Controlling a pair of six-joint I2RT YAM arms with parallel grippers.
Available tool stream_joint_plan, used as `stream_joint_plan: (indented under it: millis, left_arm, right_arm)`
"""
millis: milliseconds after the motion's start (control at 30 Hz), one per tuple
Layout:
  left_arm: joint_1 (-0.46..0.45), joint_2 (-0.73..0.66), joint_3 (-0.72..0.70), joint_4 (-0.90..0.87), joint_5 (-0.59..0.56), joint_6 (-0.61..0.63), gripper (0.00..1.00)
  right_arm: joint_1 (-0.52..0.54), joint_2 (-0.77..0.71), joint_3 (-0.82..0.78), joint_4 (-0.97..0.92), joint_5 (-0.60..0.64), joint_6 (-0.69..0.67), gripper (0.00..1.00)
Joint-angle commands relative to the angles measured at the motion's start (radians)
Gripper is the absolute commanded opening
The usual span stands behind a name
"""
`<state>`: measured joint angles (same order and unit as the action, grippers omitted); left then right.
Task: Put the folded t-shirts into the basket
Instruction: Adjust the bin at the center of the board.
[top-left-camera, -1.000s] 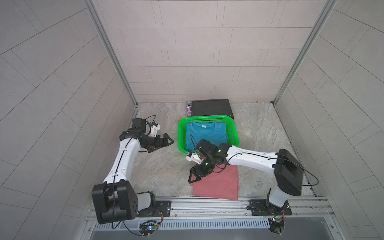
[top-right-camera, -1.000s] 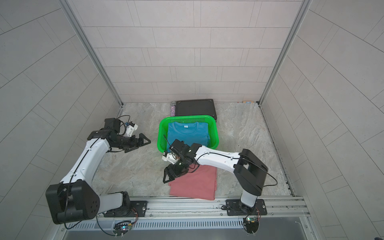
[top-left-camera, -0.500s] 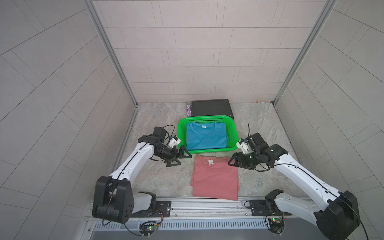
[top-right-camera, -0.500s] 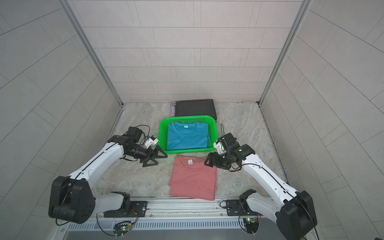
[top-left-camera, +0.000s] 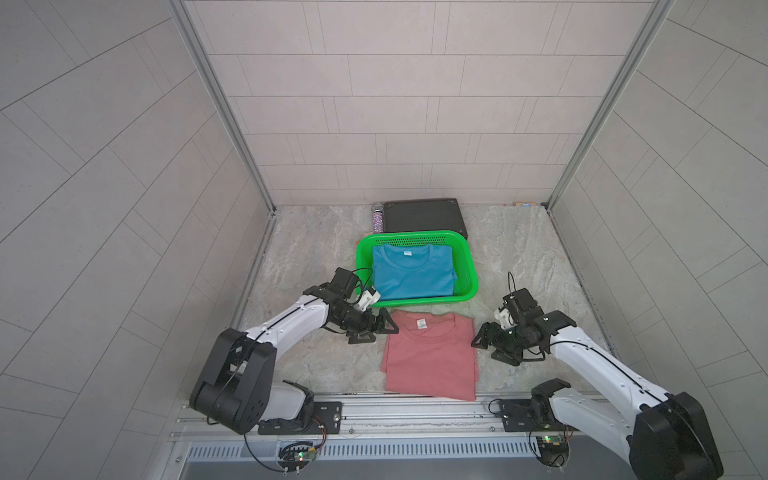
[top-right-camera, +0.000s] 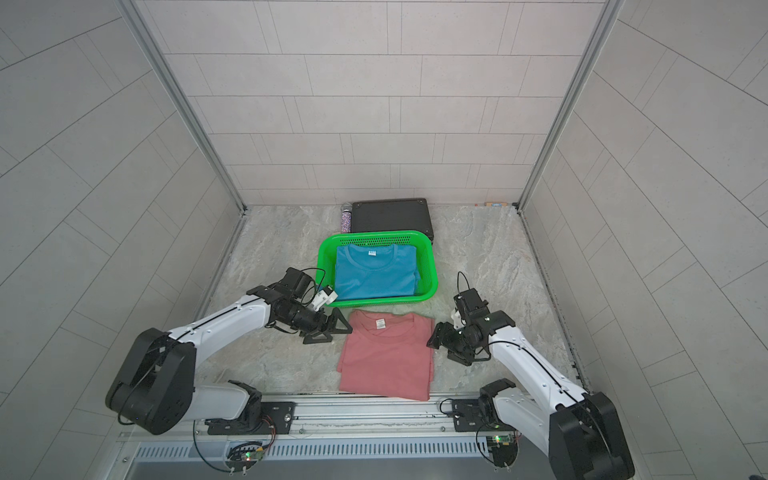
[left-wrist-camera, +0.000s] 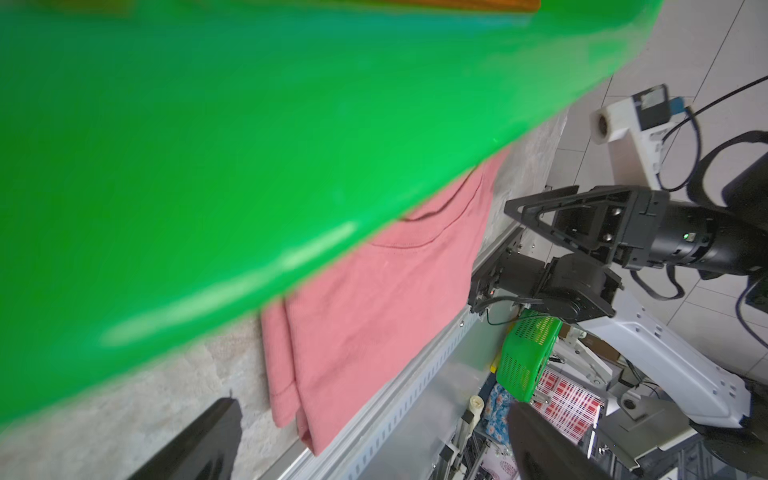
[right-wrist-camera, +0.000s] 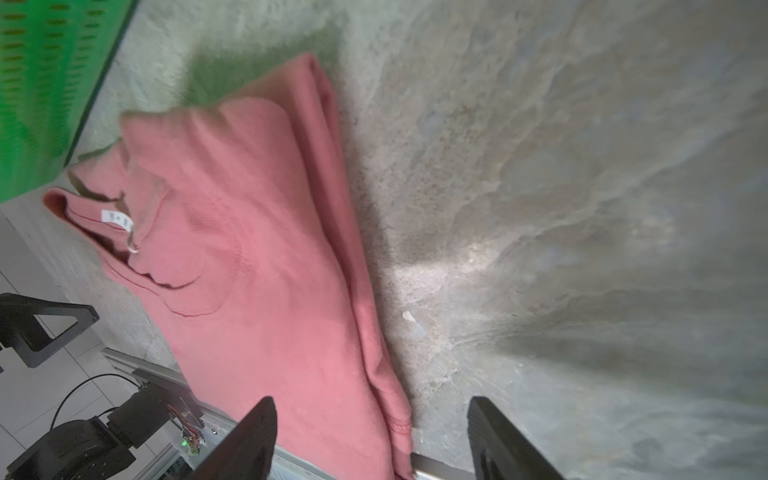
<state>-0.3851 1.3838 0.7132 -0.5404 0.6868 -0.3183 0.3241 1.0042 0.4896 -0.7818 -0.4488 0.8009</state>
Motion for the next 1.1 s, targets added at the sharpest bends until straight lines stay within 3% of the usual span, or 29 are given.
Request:
stream_joint_plan:
  millis: [0,133,200,300,567,867,1067]
  left_arm:
    - [-0.030,0.033,-0.037,0.040,-0.094,-0.022,0.92]
    - [-0.047,0.030,-0.009,-0.005,-0.162,-0.012,0.89]
    - [-0.046,0.017,0.018,-0.059,-0.187,0.006,0.97]
    - [-0.023,-0.004,0.028,-0.085,-0.253,0.026,0.99]
    - [0.045,-0.025,0.037,0.081,-0.295,0.078,0.98]
    - [0.090,-0.012,0.060,0.195,-0.334,0.126,1.00]
    - [0.106,0.034,0.086,0.262,-0.461,0.181,1.00]
  right_arm:
    - [0.024,-0.014,-0.037,0.115,-0.016,0.067,0.75]
    - [0.024,0.000,-0.082,0.194,-0.026,0.057,0.74]
    - [0.030,0.018,-0.076,0.213,-0.046,0.055,0.73]
    - [0.037,0.020,-0.071,0.212,-0.025,0.044,0.73]
    - [0.051,0.117,-0.097,0.313,-0.048,0.018,0.71]
    - [0.061,0.130,-0.074,0.323,-0.044,0.004,0.71]
    - [0.061,0.102,-0.079,0.308,-0.035,0.006,0.71]
